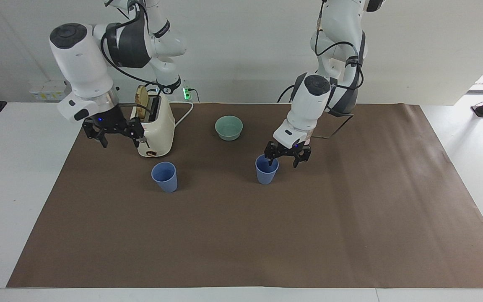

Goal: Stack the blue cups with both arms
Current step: 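Release the cup with the left gripper while the right gripper reaches the other cup, then grasp the second blue cup with the right gripper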

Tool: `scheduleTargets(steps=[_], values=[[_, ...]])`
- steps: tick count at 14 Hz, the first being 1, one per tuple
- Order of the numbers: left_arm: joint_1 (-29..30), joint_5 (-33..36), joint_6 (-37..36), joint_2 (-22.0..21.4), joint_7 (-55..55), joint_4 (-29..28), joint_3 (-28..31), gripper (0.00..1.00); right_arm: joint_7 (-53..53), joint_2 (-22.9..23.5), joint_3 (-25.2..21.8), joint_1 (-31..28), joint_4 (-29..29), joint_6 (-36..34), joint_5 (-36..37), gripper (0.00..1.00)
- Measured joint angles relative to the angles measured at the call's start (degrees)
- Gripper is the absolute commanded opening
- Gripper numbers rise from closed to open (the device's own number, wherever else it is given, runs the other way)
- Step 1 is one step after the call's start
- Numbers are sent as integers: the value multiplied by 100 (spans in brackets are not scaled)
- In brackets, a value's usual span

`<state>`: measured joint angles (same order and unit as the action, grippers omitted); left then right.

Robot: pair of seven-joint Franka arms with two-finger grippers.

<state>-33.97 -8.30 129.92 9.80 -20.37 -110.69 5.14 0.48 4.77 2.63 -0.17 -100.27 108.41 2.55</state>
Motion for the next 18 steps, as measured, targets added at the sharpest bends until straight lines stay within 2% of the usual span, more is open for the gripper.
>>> scheduleTargets(steps=[6,11,14,15,16,18], values=[[1013,270,-1243,-988,956,195,57,100,3,622,8,121,-508,1026,0,100],[1973,288,-2396,-1044,2160,910,68,100,3,725,14,210,-981,1408,0,100],[2380,412,-2966,-1046,2695,1362,75,100,2,725,13,210,-1028,1419,0,24],[2426,497,-3123,-1046,2779,1498,76,100,2,725,13,210,-1028,1420,0,7],[2450,577,-3266,-1047,2849,1629,75,100,2,725,13,210,-1028,1421,0,0],[2483,658,-3427,-1047,2945,1808,76,100,2,725,13,210,-1028,1423,0,0]])
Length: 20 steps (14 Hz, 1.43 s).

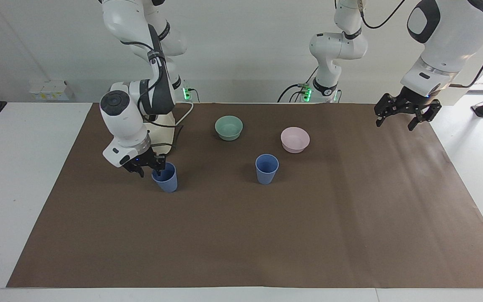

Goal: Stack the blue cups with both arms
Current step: 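Grasp the second blue cup with the right gripper, then lift and carry the held cup over the first blue cup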

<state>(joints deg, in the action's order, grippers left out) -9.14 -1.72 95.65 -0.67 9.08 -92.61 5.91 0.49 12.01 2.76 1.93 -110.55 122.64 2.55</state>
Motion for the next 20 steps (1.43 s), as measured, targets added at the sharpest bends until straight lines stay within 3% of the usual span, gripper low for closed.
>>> scheduleTargets(steps=[7,12,16,20], values=[[40,1,-53,24,50,26,-2,100,-1,-50,47,208,96,-30,-44,0],[53,1,-187,24,58,22,-2,100,7,-254,177,296,1023,-1148,-84,0],[74,1,-233,17,62,22,0,100,491,-321,338,411,1516,-1216,-584,0],[98,1,-248,17,64,22,0,100,1444,-185,353,1127,1938,-1216,-587,0]])
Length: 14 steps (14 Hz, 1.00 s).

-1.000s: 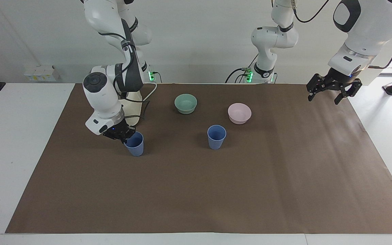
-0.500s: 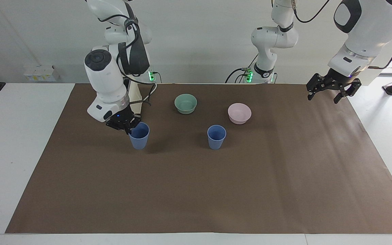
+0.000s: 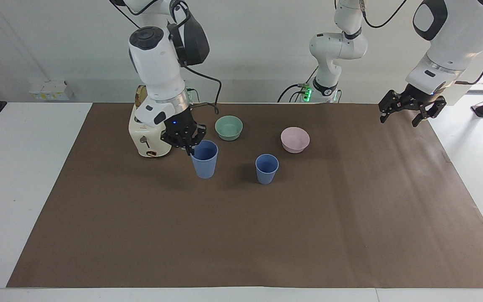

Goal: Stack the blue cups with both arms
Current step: 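Lift and carry the held cup over the first blue cup, then lower the held cup into the first cup and open the right gripper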

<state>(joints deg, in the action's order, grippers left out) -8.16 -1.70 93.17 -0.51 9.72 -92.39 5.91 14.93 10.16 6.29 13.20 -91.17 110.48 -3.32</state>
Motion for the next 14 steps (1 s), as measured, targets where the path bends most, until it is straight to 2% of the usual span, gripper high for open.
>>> scheduleTargets(steps=[6,8,11,14], values=[[10,0,-13,0,8,0,0,100,1672,271,2,940,577,4,1,0],[13,0,-20,0,9,0,0,100,2208,528,0,1279,807,39,5,0],[14,0,-34,0,10,0,-1,100,2412,895,-5,1491,1006,132,11,0],[14,0,-39,0,12,0,-2,100,2412,1011,-14,1507,1015,154,16,0]])
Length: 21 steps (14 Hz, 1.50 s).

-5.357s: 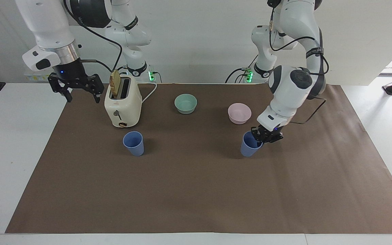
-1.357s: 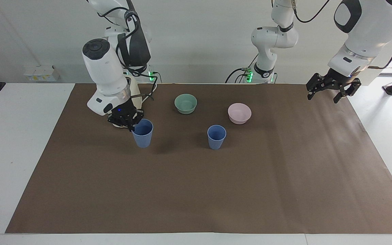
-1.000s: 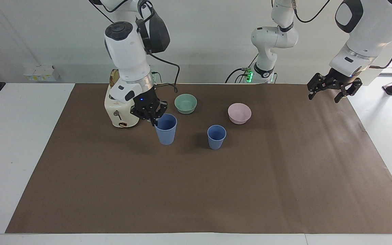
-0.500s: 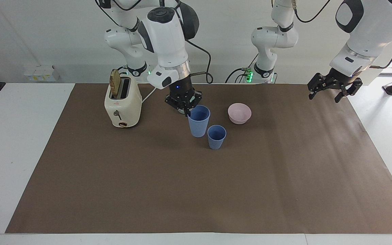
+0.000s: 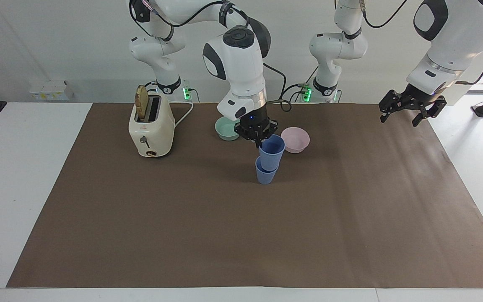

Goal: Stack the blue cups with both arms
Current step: 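Lower the held cup into the first cup and open the right gripper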

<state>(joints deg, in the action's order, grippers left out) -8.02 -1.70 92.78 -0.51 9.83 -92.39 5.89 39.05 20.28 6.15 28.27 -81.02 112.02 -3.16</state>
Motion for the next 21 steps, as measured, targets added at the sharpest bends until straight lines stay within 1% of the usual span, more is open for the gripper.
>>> scheduleTargets(steps=[7,21], values=[[0,0,-3,0,2,0,-2,100,1,66,-1,5,-281,22,0,0],[1,0,-3,-1,2,0,-34,100,1,68,13,137,-328,14,-3,0]])
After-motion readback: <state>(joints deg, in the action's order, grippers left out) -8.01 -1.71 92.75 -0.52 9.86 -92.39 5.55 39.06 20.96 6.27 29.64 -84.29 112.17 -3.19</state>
